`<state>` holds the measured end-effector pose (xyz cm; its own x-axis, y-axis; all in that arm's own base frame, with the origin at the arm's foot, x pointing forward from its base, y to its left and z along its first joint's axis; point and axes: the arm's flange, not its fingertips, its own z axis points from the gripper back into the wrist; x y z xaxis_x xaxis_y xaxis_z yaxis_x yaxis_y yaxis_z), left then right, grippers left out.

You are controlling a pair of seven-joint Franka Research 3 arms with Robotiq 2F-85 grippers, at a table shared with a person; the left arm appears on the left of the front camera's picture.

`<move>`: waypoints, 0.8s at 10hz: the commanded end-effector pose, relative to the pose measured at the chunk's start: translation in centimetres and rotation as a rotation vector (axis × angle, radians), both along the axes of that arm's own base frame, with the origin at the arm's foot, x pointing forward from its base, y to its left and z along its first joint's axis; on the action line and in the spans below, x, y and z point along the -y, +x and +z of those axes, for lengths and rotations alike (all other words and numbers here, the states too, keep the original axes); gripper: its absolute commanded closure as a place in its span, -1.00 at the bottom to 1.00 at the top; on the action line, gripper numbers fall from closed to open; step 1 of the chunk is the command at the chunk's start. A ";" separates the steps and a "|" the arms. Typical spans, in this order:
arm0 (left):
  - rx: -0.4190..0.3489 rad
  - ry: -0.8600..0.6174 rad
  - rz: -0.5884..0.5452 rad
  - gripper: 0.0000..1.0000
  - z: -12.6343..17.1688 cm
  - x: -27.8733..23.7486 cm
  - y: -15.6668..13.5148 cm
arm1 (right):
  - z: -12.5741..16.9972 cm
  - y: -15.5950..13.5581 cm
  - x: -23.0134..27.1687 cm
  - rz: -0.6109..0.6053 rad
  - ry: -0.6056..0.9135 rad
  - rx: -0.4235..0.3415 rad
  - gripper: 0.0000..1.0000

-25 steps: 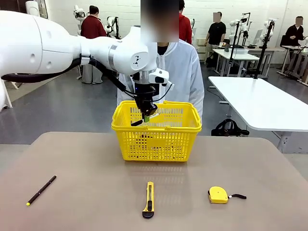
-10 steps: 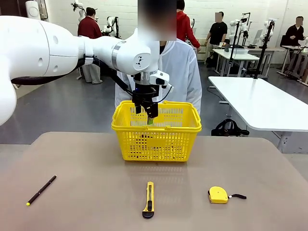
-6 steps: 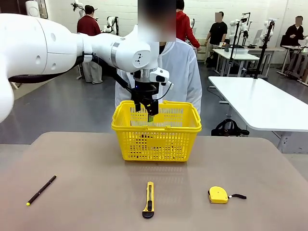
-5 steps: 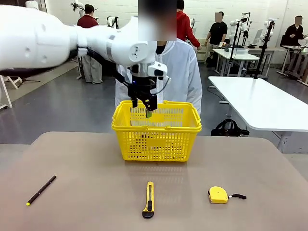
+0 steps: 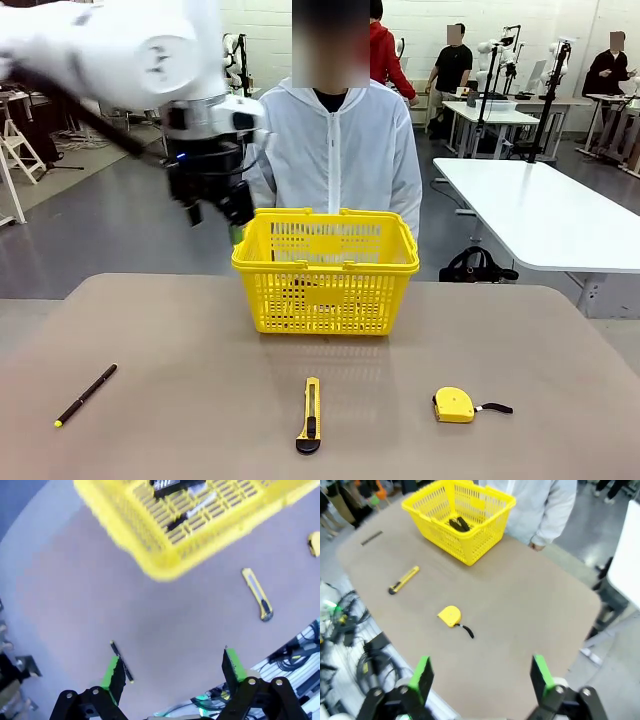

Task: Place the items the person wants into the basket.
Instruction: Pick up the item the person points to and place it in the Market Basket.

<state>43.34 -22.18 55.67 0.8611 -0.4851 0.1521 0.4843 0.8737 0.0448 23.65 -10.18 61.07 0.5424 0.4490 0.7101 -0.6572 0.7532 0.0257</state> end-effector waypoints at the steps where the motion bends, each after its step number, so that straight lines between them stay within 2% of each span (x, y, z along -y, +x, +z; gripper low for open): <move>1: 0.023 -0.050 0.025 -1.00 -3.8 -2.6 -3.7 | 0.1 0.2 0.0 0.000 -0.002 -0.009 -1.00; 4: 0.025 -0.053 0.074 -1.00 -5.4 -4.4 -6.0 | 0.1 0.2 0.0 0.000 -0.002 -0.009 -1.00; 8: 0.009 -0.024 0.067 -1.00 -5.8 -4.4 -5.5 | 0.1 0.2 0.0 0.000 -0.002 -0.009 -1.00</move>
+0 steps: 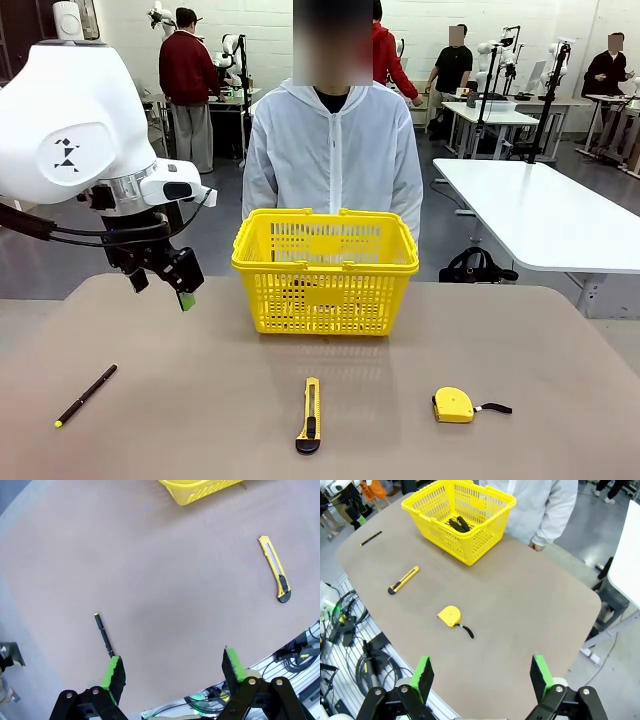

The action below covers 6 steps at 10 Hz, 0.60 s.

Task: Place the items the person wants into the basket.
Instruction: Pick up the item the person points to and place it in the Market Basket.

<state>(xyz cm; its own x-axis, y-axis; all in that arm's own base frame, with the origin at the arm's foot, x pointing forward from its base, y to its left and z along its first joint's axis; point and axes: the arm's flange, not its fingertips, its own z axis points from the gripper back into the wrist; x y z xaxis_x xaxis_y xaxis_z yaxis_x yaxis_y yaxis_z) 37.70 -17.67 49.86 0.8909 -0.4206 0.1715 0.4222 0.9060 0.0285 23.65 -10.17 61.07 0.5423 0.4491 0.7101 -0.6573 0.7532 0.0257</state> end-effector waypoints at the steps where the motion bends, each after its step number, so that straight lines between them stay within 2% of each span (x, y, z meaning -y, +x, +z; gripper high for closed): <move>1: -0.001 -0.001 -0.002 -1.00 0.0 0.1 0.1 | 0.1 0.2 0.0 0.000 -0.002 -0.009 -1.00; 4: -0.001 0.000 0.000 -1.00 0.0 0.0 0.0 | 0.1 0.2 0.0 0.000 -0.002 -0.009 -1.00; 5: -0.003 -0.112 -0.086 -1.00 1.3 -4.2 -1.6 | 0.1 0.2 0.0 0.000 -0.002 -0.009 -1.00; 6: 0.036 -0.202 -0.192 -1.00 2.7 -8.4 -4.9 | 0.1 0.2 0.0 0.000 -0.002 -0.009 -1.00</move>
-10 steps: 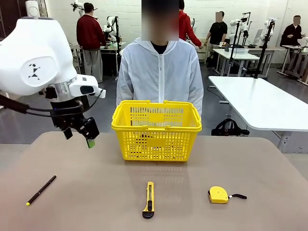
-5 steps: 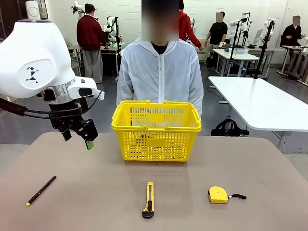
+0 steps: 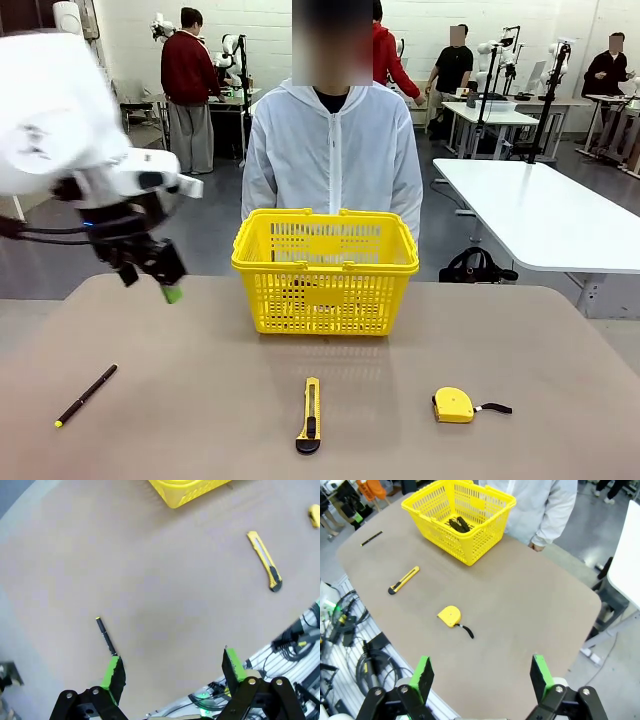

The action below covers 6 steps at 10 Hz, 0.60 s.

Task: Place the items the person wants into the basket.
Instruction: Pick up the item the person points to and place it in the Market Basket.

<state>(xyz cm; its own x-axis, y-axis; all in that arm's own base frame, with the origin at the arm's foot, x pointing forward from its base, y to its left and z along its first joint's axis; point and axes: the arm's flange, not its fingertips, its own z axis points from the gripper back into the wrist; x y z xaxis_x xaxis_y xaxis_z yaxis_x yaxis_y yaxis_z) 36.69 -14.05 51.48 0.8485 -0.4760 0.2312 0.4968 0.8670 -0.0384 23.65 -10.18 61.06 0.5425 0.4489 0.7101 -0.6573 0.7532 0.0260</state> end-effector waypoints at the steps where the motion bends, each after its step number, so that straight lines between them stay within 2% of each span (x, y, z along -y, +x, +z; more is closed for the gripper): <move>1: 0.053 -0.185 -0.239 -1.00 2.8 -9.7 -6.6 | 0.1 0.1 0.0 0.000 -0.002 -0.009 -1.00; 2: 0.104 -0.241 -0.291 -1.00 3.9 -13.3 -8.1 | 0.1 0.1 0.0 0.000 -0.002 -0.009 -1.00; 4: 0.238 -0.342 -0.331 -1.00 3.8 -17.9 -11.2 | 0.1 0.1 0.0 0.000 -0.002 -0.009 -1.00; 6: 0.270 -0.409 -0.338 -1.00 4.8 -20.8 -11.2 | 0.1 0.1 0.0 0.000 -0.002 -0.009 -1.00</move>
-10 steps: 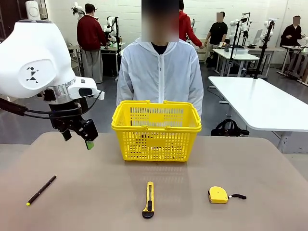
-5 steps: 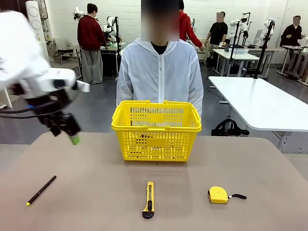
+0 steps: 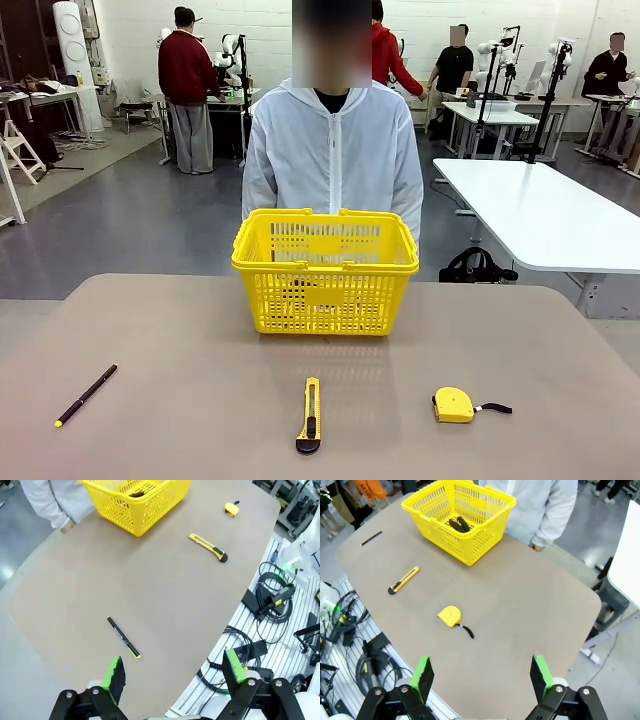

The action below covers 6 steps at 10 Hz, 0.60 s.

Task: Place the items the person wants into the basket.
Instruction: Pick up the item the person points to and place it in the Market Basket.

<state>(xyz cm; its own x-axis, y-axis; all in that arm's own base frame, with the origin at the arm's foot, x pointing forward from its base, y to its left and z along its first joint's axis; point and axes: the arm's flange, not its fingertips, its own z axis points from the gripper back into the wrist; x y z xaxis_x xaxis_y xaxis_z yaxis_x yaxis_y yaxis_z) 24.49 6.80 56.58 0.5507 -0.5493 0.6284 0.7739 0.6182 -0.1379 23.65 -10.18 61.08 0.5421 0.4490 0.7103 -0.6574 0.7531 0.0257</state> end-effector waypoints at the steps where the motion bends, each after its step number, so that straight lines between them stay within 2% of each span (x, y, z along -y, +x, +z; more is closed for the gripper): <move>1: 0.002 -0.047 -0.006 -1.00 -0.2 -0.4 0.7 | 0.1 0.2 0.0 0.000 -0.002 -0.009 -1.00; 4: 0.007 -0.068 0.019 -1.00 0.8 -0.5 1.6 | 0.1 0.2 0.0 0.000 -0.002 -0.009 -1.00; 6: -0.026 -0.072 0.027 -1.00 1.1 -0.1 1.4 | 0.1 0.2 0.0 0.000 -0.002 -0.009 -1.00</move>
